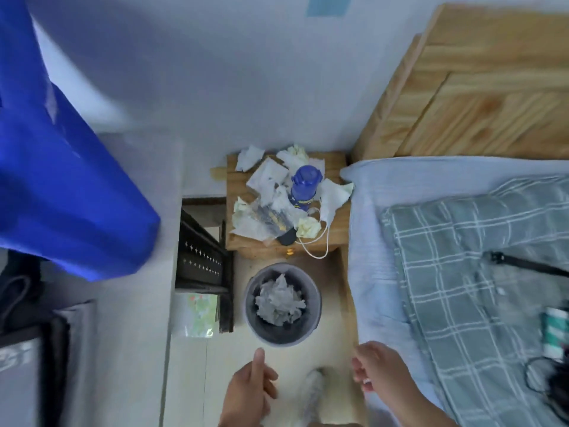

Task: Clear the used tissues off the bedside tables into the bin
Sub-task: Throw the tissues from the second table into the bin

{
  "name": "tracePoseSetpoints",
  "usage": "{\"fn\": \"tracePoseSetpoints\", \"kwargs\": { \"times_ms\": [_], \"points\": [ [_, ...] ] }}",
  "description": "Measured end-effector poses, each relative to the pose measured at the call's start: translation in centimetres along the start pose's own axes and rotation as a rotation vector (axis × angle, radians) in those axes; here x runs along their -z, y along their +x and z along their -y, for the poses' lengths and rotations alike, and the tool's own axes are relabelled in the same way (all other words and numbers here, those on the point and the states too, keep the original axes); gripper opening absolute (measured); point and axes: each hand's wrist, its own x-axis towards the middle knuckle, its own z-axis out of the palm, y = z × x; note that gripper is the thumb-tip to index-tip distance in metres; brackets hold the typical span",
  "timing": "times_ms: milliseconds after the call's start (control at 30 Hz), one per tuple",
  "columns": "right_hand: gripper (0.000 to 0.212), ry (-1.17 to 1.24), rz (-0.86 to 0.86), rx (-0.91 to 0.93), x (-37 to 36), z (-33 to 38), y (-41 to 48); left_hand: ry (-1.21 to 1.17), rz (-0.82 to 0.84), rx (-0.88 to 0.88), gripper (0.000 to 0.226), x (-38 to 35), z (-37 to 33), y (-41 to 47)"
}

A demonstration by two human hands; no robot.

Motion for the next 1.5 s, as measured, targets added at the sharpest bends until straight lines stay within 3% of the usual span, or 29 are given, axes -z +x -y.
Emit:
{"fn": "tracePoseSetpoints", "kwargs": {
  "times_ms": [167, 333, 533, 667, 833, 1000, 1100, 1267, 1367, 1500],
  "points": [
    [0.016, -0.329, -0.048, 0.285, 1.8, 6.5, -0.2, -0.182, -0.054, -0.007, 0.059, 1.1, -3.3, -1.6],
    [0.010, -0.546, -0.085, 0.572, 0.8, 13.0, 5.8, -0.168, -0.180, -0.084, 0.037, 1.4, -7.7, 2.1],
    [0.040, -0.661, -0.133, 0.829, -3.0, 18.9, 13.6, 0.040, -0.306, -0.242, 0.013, 0.7, -13.9, 10.2],
    [0.049, -0.955, -0.230, 1.158, -5.0, 18.5, 17.7, 0.257, -0.462, -0.430, 0.037, 0.4, -16.2, 16.2],
    [0.081, -1.120, -0.241, 1.045, -6.1, 18.1, 22.4, 0.420, -0.614, -0.589, 0.071, 1.0, -18.9, 21.6],
    [0.081, -1.201, -0.246, 1.002, -6.7, 18.1, 25.2, 0.576, -0.661, -0.547, 0.095, 0.9, -21.2, 25.6],
    [0.071, -1.204, -0.217, 1.002, -6.8, 18.3, 25.8, 0.572, -0.682, -0.533, 0.081, 1.0, -21.8, 26.6],
    [0.052, -1.044, -0.185, 1.048, -6.5, 19.3, 24.4, 0.395, -0.655, -0.632, 0.017, 2.0, -22.2, 25.7],
    [0.049, -0.967, -0.212, 1.094, -6.0, 19.6, 22.5, 0.222, -0.553, -0.665, 0.007, 2.2, -21.8, 23.3],
    [0.049, -0.797, -0.235, 1.120, -5.0, 18.8, 19.6, -0.029, -0.445, -0.573, 0.014, 2.2, -20.1, 19.3]
  ]
}}
